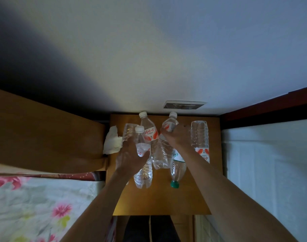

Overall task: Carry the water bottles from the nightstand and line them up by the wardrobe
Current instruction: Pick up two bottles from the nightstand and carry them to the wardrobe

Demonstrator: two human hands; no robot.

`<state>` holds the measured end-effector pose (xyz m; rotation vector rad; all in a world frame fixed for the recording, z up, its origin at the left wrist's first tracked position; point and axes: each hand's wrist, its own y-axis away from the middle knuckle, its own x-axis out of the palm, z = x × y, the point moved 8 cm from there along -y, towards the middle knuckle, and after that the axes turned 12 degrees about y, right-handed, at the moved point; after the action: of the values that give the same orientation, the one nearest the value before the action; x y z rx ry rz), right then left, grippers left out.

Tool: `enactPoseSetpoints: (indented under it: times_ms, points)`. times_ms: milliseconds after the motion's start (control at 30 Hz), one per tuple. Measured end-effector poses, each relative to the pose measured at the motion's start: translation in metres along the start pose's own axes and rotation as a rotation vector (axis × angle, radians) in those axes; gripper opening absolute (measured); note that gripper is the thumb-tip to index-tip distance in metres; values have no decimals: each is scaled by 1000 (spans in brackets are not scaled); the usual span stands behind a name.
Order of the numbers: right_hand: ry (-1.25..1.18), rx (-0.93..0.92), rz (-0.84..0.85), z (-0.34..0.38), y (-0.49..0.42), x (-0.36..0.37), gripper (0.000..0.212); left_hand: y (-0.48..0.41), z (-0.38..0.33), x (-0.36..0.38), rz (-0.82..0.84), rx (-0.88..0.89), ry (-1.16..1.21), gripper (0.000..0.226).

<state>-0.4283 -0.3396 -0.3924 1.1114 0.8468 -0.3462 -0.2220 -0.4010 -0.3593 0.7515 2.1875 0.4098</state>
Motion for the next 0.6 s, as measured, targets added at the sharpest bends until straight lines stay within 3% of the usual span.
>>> enactPoseSetpoints:
  times_ms: [167, 300, 433, 600]
  points:
    - [-7, 14, 21, 0, 4, -2, 75, 3, -4, -1, -2, 35, 103, 82]
    - [-302, 25, 98, -2, 13, 7, 51, 4, -4, -1, 16, 90, 154, 90]
    - [-460, 41, 148, -6, 24, 12, 37, 9, -4, -6, 33, 125, 196, 76]
    - [-556, -96, 205, -9, 47, 9, 27, 19, -12, -20, 20, 205, 225, 63]
